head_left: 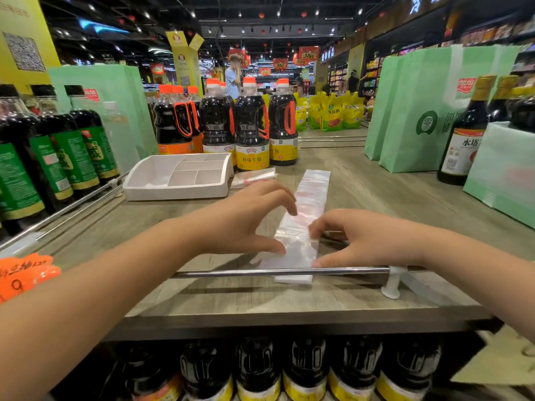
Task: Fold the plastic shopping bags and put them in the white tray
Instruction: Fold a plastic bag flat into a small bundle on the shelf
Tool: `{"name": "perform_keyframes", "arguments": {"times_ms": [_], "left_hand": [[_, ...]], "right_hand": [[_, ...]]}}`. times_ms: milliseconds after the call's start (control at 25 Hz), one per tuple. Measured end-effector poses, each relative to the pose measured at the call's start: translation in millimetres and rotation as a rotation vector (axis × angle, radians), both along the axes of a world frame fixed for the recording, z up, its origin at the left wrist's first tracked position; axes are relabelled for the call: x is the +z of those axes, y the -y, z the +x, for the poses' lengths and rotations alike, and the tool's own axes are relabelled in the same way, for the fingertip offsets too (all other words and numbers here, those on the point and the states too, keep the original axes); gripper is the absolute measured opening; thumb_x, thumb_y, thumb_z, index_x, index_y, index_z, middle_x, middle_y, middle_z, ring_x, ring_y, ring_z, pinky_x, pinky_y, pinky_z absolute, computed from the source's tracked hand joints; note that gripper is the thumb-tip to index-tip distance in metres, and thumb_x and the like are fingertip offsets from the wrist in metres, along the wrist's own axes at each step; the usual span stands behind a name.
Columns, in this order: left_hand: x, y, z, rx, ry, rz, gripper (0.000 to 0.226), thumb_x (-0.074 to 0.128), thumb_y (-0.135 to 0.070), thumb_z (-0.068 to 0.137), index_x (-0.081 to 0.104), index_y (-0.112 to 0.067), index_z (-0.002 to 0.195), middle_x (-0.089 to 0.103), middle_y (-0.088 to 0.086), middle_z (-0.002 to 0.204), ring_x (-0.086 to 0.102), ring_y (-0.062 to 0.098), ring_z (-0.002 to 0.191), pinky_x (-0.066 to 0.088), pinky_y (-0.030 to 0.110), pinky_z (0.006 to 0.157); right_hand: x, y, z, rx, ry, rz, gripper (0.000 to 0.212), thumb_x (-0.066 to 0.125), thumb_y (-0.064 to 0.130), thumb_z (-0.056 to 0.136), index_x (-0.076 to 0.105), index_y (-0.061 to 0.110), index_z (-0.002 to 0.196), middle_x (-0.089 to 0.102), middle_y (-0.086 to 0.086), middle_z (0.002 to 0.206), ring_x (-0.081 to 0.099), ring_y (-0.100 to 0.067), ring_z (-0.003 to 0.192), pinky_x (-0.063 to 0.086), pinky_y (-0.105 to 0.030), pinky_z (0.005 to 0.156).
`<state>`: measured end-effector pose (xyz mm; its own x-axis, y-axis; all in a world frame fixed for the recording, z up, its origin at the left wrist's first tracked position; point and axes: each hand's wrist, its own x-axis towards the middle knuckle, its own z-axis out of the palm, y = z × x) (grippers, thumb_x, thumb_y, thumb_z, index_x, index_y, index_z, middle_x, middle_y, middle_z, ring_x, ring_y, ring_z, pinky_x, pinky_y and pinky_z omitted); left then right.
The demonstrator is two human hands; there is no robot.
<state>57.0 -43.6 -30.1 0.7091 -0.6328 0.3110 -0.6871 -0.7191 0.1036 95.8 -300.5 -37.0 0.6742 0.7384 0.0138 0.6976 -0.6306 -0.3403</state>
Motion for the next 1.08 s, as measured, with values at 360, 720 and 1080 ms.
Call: {"name": "perform_keyframes", "arguments": {"times_ms": [360,720,1080], "left_hand": [[-9,-21,-2,-0.001,-0.348,0.162,0.059,0.067,-0.056,0.087,0.046,-0.049,0.142,0.034,-0.029,0.152,0.031,-0.014,0.137,0.022,0.012,0.112],[-6,-17,3,-0.127,0.021,0.309,0.049,0.049,-0.051,0.1,0.052,-0.027,0.142,0.068,-0.002,0.122,0.068,0.017,0.101,0.053,0.035,0.083],[-14,-6,8,0.004,-0.062,-0.035,0.03,0.044,-0.052,0.1,0.061,-0.03,0.112,0.069,-0.013,0.091,0.067,0.007,0.078,0.057,0.033,0.07]], "right_hand": [[8,-5,2,0.234,0.136,-0.132,0.061,0.066,0.065,0.08,0.06,0.035,0.133,0.057,0.019,0.134,0.051,-0.002,0.123,0.042,-0.028,0.104],[7,-9,3,0.364,0.548,-0.401,0.058,0.021,0.057,0.101,0.017,0.033,0.155,0.05,0.01,0.141,0.059,-0.016,0.108,0.046,-0.028,0.08],[-5,-12,20,0.176,0.322,-0.016,0.033,0.042,0.056,0.093,0.062,0.031,0.086,0.064,0.01,0.073,0.057,-0.008,0.063,0.049,-0.034,0.06]]}}
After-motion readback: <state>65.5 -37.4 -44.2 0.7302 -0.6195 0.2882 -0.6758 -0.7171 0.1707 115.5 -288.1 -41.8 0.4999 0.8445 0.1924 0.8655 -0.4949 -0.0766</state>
